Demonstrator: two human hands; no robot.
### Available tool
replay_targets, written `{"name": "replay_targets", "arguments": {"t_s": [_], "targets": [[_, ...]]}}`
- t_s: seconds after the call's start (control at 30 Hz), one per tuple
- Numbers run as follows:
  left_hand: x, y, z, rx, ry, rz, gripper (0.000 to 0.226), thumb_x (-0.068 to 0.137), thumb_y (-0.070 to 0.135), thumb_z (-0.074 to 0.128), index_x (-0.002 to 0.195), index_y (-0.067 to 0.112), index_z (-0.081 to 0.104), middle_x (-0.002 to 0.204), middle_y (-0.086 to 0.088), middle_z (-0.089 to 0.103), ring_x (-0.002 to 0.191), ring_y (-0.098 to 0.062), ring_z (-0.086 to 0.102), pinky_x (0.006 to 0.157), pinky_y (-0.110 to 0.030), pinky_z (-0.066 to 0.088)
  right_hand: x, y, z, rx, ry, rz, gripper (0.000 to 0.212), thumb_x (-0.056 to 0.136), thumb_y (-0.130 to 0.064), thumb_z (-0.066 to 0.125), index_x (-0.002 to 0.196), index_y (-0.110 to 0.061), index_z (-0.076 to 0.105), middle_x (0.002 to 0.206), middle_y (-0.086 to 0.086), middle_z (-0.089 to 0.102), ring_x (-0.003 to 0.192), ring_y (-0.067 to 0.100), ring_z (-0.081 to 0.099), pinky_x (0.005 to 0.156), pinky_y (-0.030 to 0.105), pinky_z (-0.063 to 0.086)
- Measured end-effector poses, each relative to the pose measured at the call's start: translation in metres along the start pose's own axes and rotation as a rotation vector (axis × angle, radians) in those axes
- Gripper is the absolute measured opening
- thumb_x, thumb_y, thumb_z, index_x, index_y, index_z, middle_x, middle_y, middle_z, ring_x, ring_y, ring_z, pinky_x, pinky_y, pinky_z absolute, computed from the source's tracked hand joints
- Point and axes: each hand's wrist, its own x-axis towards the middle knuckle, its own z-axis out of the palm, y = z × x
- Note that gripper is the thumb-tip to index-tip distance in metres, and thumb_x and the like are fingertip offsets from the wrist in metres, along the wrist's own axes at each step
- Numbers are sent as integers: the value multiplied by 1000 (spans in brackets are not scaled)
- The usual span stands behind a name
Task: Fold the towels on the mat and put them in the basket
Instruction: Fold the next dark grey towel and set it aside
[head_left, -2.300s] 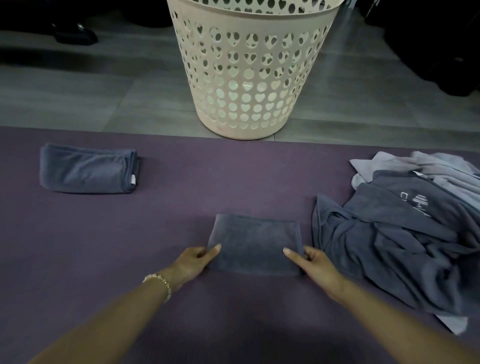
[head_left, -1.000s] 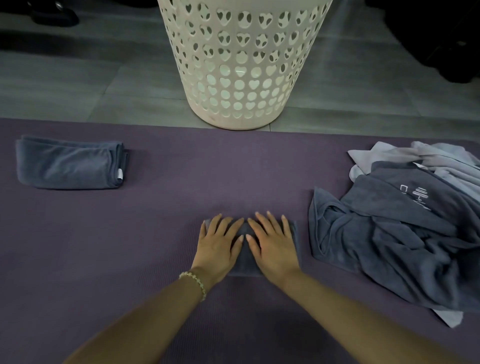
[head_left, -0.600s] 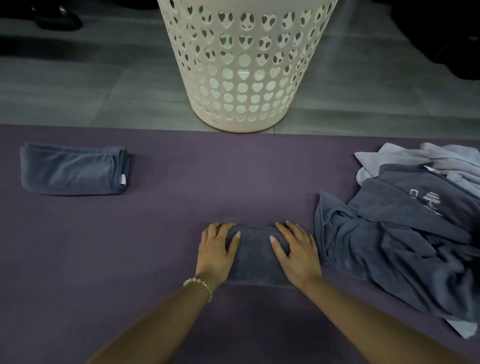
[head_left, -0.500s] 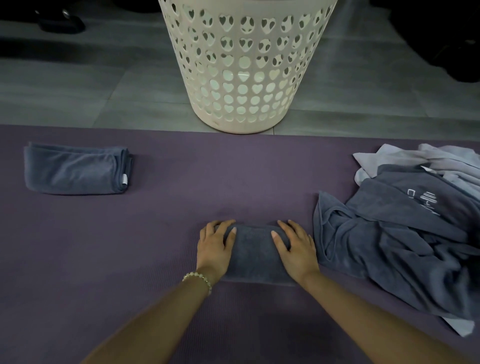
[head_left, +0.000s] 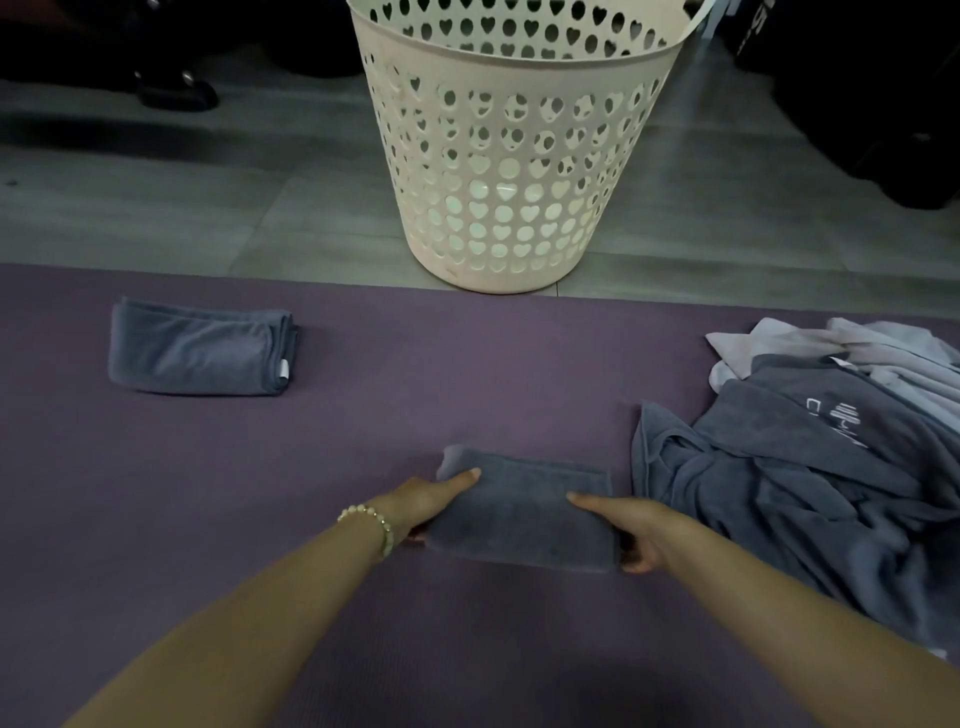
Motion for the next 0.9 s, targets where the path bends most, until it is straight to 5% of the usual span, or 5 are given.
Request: {"name": "replay_targets", "arguments": {"t_s": [0.13,0.33,0.43,0.6,0.9], "targets": [[-12,4,-37,-286,-167,-14,62,76,56,68,119,11,62,110,-3,70,103,-16,65,89,-32,52,-14,-16,12,73,-94,5,52,66,-32,83,110,-10,64,107,7,68,104,22,62,99,35,48],[-36,-16,-137,-361,-174,42,48,82,56,58,115,22,61,116,-1,67,108,-17,63,87,-38,54,-24,-62,92,165,-370,-101,49,66,-19,75,112,-8,65,108,8,71,97,21,65,91,34,51],[-41,-40,-190,-409,-70,66,52,83,55,59,122,21,58,121,-1,65,110,-16,62,87,-36,55,-19,-83,156,121,-434,-152,56,62,-19,77,116,-9,64,112,7,70,98,18,65,92,32,52],[-39,-89,-270,-470,250,98,62,80,53,64,122,8,59,115,-6,67,104,-19,65,75,-30,58,-13,-104,263,-17,-440,-275,49,79,-18,75,124,-13,57,112,4,69,89,13,67,59,23,55],[-2,-137,-352,-636,717,138,40,83,40,68,100,4,61,101,-12,65,87,-23,63,65,-29,56,13,-145,392,-91,-330,-455,47,82,-31,72,122,-14,54,118,3,64,104,20,64,65,24,55]]}}
